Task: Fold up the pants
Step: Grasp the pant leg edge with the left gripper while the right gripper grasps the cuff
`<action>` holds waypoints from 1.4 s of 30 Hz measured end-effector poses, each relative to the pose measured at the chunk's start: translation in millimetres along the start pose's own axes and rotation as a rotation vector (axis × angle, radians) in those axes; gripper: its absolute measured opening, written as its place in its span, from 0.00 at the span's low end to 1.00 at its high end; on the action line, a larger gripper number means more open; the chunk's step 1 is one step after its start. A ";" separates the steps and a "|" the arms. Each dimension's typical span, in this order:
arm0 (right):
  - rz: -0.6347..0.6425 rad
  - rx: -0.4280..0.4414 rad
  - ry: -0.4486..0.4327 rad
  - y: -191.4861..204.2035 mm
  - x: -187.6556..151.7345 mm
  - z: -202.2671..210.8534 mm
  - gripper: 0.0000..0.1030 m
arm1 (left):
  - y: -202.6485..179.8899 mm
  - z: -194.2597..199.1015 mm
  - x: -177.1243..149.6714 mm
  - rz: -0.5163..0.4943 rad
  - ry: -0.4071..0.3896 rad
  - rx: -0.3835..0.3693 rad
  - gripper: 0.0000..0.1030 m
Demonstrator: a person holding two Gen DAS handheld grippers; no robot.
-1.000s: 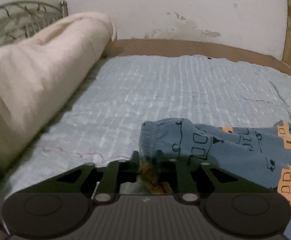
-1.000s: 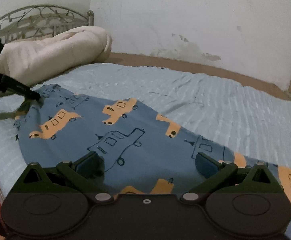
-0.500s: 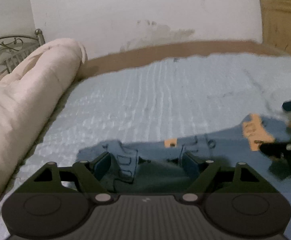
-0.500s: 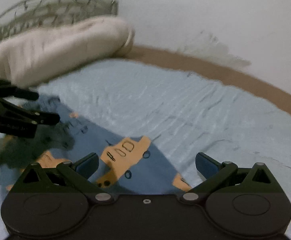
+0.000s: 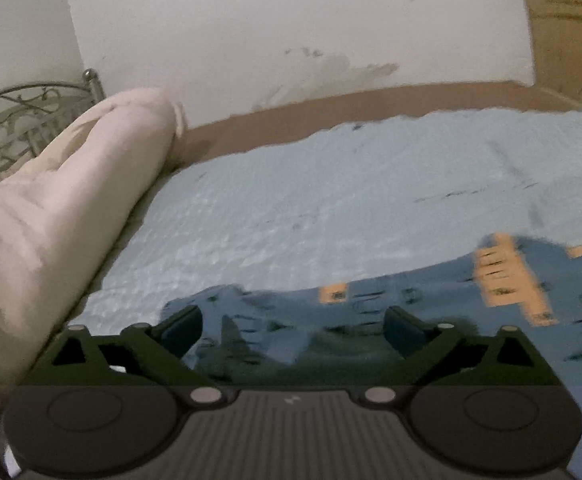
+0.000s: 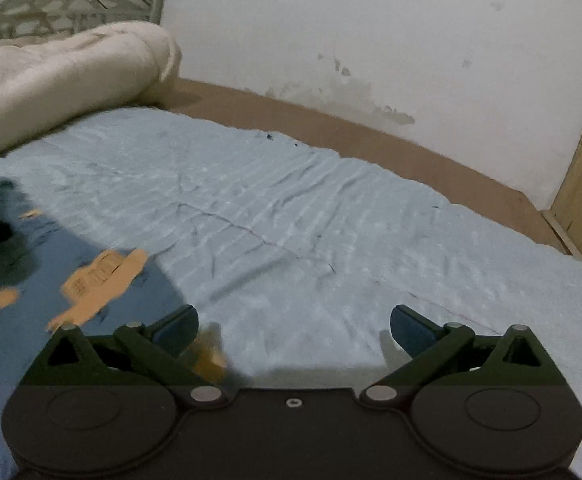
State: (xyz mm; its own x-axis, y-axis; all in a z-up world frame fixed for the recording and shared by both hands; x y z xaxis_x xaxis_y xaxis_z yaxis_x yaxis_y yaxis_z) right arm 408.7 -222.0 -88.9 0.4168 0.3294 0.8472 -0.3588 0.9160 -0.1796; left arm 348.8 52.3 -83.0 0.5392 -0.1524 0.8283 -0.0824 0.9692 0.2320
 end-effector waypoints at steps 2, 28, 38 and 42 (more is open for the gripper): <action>0.018 0.015 -0.011 -6.4 -10.0 32.6 0.99 | -19.0 16.2 5.1 0.002 -0.025 -0.047 0.99; -0.349 -0.447 -0.217 -180.7 -169.4 242.7 0.99 | -292.0 88.0 4.6 -0.105 -0.049 -0.465 0.99; -0.625 -0.196 -0.209 -163.5 -183.1 246.1 0.99 | -328.0 73.9 -2.0 -0.114 -0.028 -0.498 0.99; -0.671 -0.120 -0.226 -152.2 -174.2 245.9 0.99 | -324.5 72.6 -2.7 -0.092 -0.004 -0.509 0.99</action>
Point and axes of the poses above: each gripper's, at about its wrist camera, not at the fingertips, and z roughly against the way its jaws point, y to its left, x to its top, the point moved 10 cm from there along -z, roughly the way its jaws point, and after that the axes turned 6 degrees about -y, right-handed, at the moved point
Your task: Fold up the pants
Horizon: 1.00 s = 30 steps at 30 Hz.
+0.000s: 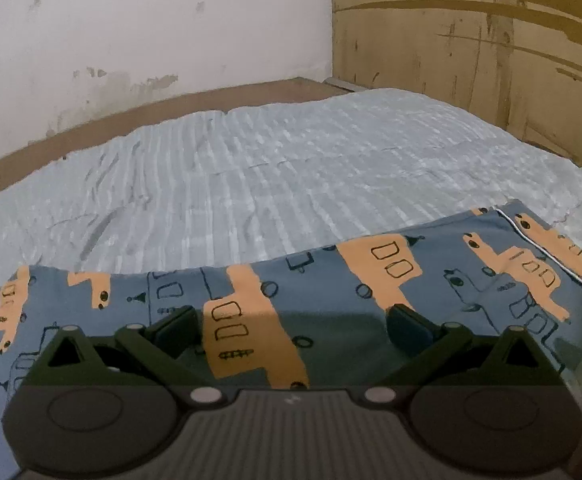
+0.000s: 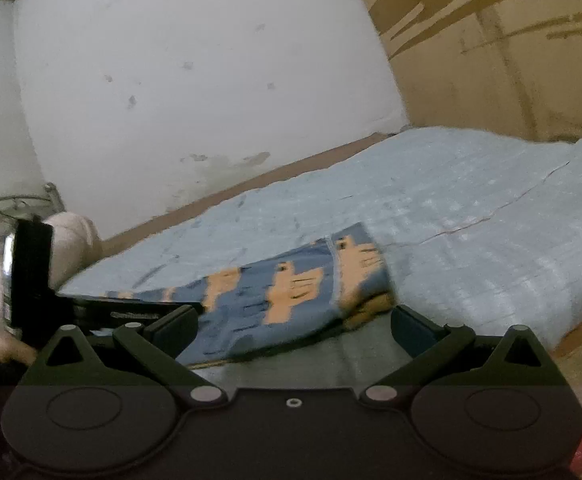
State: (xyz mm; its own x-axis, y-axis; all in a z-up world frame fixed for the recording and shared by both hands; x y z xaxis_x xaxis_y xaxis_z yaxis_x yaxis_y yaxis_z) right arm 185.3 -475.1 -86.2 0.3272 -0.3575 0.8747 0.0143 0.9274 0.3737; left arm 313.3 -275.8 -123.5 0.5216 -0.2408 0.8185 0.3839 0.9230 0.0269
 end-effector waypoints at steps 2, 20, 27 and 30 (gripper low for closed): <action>-0.046 -0.002 0.017 -0.3 -0.8 -4.8 0.96 | 1.5 1.1 0.8 0.008 0.017 -0.007 0.99; -0.227 -0.243 -0.127 -22.3 7.4 -22.6 0.32 | -60.7 -12.8 59.7 0.187 0.176 -0.389 0.99; 0.162 -0.324 -0.173 14.0 6.8 -27.5 0.17 | -107.0 -13.8 77.5 0.176 0.238 -0.548 0.99; 0.391 -0.365 -0.188 35.6 0.3 -32.9 0.16 | -118.0 -13.7 77.9 0.166 0.262 -0.560 0.97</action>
Point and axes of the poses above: each gripper's, at about its wrist camera, not at the fingertips, and z roughly against the way its jaws point, y to its left, x to its top, the point moved 10 cm from there along -z, roughly the way its jaws point, and after that the axes turned 6 degrees about -y, right-handed, at the moved point
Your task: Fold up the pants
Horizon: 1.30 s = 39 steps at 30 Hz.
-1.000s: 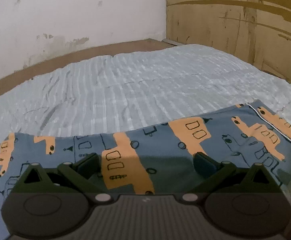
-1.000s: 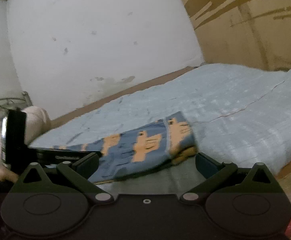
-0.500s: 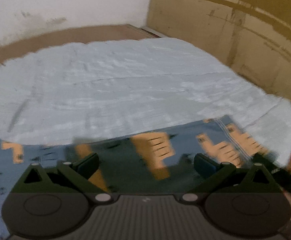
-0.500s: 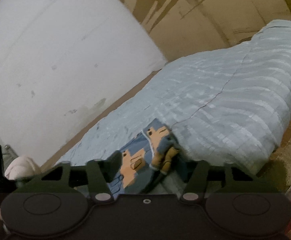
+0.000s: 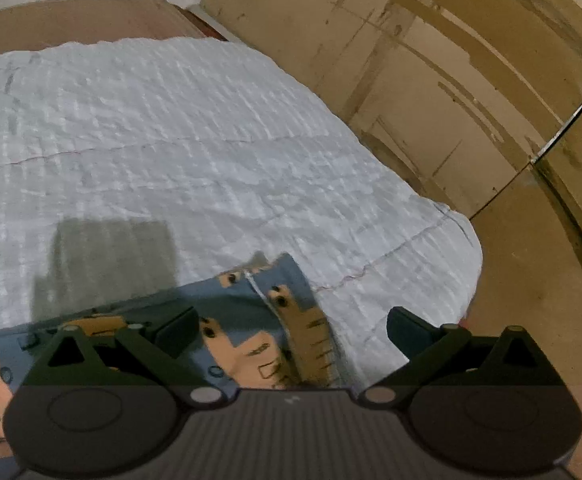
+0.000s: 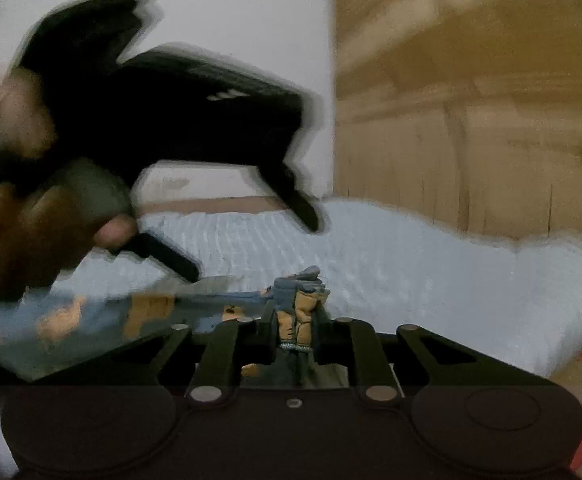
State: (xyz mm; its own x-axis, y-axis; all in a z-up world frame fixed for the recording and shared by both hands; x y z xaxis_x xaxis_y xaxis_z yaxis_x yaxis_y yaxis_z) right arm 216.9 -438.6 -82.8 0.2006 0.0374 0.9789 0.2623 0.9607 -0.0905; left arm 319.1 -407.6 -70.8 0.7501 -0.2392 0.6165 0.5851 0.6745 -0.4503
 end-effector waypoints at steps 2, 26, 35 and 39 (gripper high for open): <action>0.122 -0.006 -0.019 15.7 -2.7 -1.0 0.15 | -1.3 -3.4 -2.0 -0.017 0.025 0.028 0.94; 0.536 -0.053 -0.144 64.5 1.6 19.3 0.21 | 13.5 20.6 9.5 0.063 0.002 0.145 0.10; 0.443 0.051 -0.181 80.5 38.8 43.5 0.15 | 30.5 88.0 16.2 0.123 -0.094 0.159 0.10; 0.448 0.109 -0.202 101.1 51.2 55.8 0.14 | 49.5 122.3 9.8 0.142 -0.136 0.176 0.10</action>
Point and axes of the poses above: each gripper's, at about its wrist camera, not at the fingertips, and z roughly against the way its jaws point, y to its left, x to its top, the point moved 10 cm from there along -z, roughly the way its jaws point, and after that the axes turned 6 degrees about -y, right-handed, at the moved point
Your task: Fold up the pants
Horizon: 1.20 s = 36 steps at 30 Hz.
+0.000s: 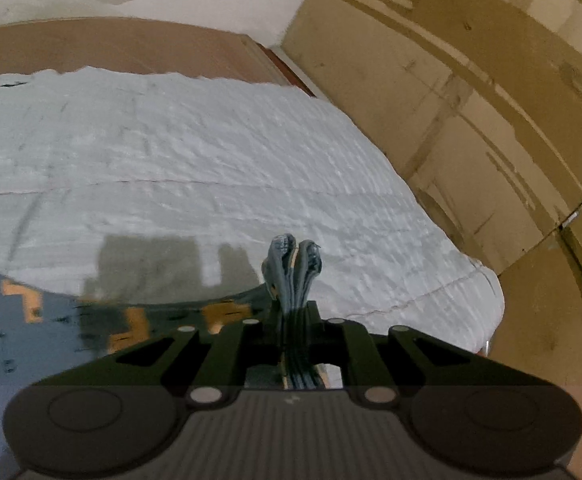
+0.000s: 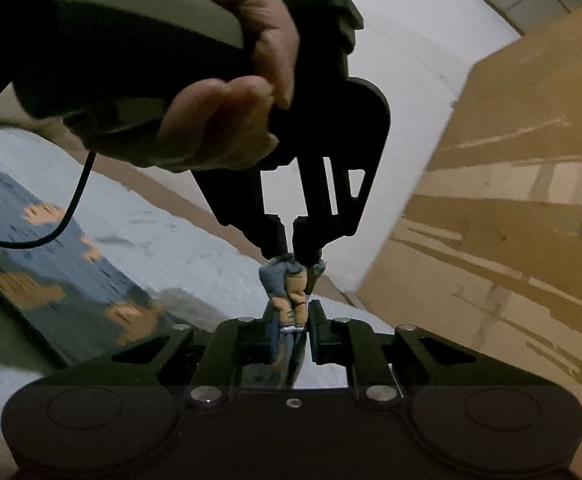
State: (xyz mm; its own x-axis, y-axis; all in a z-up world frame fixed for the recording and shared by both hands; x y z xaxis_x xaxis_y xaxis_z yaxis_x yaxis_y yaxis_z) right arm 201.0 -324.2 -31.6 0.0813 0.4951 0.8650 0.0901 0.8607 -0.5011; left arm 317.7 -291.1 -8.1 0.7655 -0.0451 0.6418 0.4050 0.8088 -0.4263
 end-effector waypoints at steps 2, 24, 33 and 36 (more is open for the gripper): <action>-0.011 0.039 -0.012 11.1 10.9 3.2 0.14 | 14.6 11.9 -0.8 0.007 -0.016 0.013 0.10; -0.067 0.350 0.087 126.1 10.0 -1.2 0.14 | 138.9 18.0 -61.7 -0.009 -0.062 0.212 0.10; -0.096 0.377 0.119 136.3 -5.3 -10.4 0.14 | 148.0 15.3 -70.7 0.015 -0.057 0.206 0.10; -0.101 0.376 0.118 135.3 -7.0 -10.2 0.14 | 148.4 14.1 -69.9 0.017 -0.058 0.208 0.10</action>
State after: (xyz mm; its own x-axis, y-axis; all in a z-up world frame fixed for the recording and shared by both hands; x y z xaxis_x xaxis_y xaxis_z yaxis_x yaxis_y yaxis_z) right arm 222.8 -212.4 -105.7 0.2063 0.4081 0.8893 -0.2644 0.8983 -0.3509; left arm 317.2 -159.7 -107.2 0.7391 -0.0015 0.6736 0.2759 0.9129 -0.3008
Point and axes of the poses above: each gripper's, at about its wrist camera, not at the fingertips, and z roughly against the way its jaws point, y to its left, x to its top, the point moved 10 cm from there along -z, roughly the way its jaws point, and after that the axes turned 6 degrees about -y, right-handed, at the moved point
